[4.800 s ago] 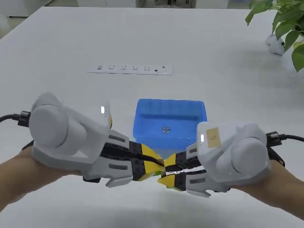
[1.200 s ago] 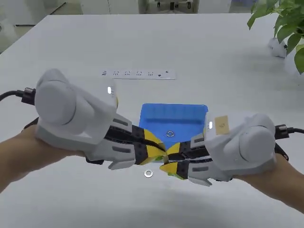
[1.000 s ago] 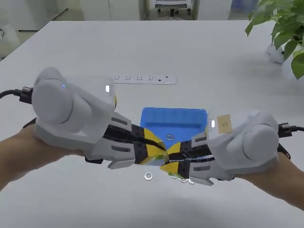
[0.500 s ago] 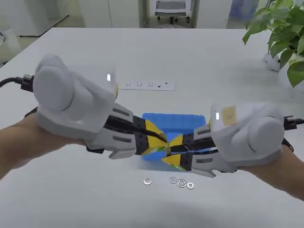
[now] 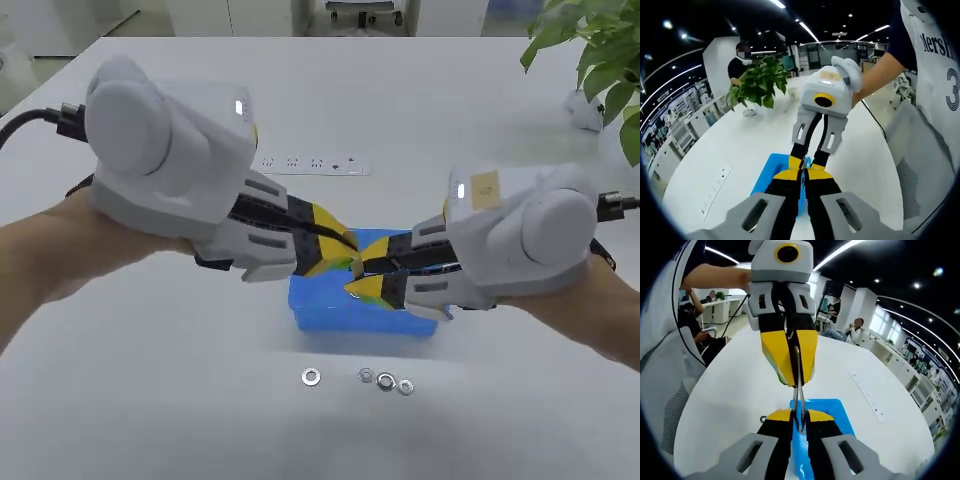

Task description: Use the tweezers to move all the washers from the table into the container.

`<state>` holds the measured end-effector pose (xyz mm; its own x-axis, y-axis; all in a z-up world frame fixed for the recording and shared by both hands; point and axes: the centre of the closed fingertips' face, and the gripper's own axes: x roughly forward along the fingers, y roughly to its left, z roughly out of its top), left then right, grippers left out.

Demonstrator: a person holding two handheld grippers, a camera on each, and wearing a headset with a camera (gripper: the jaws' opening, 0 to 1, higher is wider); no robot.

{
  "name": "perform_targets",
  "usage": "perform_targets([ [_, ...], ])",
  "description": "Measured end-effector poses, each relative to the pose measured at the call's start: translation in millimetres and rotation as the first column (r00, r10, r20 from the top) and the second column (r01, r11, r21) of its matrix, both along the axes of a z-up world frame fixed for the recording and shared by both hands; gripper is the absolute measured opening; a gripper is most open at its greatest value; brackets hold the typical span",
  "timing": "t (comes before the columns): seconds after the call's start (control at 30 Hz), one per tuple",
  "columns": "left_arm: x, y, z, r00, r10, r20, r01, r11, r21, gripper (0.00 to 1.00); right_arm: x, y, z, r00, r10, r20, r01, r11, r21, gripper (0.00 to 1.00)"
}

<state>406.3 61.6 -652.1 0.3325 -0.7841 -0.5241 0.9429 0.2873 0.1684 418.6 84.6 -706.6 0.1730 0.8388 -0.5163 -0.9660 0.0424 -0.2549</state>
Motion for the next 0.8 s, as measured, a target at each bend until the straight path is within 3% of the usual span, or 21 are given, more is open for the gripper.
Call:
perform_targets([
  [0.33, 25.2, 4.9, -16.9, 0.999, 0.037, -0.022, -0.037, 0.999, -0.002, 0.07, 23.4, 4.9, -16.5, 0.999, -0.023, -0.029, 0.024, 1.0, 0.005, 0.11],
  [0.53, 39.0, 11.5, -34.0, 0.997, 0.059, -0.051, -0.059, 0.998, 0.0, 0.07, 36.3, 10.3, -34.3, 0.998, -0.029, -0.062, 0.029, 1.0, 0.004, 0.11],
  [0.8, 49.3, 18.6, -52.7, 0.993, 0.076, -0.086, -0.076, 0.997, 0.007, 0.07, 43.4, 18.7, -53.5, 0.994, -0.034, -0.104, 0.034, 0.999, 0.002, 0.11],
])
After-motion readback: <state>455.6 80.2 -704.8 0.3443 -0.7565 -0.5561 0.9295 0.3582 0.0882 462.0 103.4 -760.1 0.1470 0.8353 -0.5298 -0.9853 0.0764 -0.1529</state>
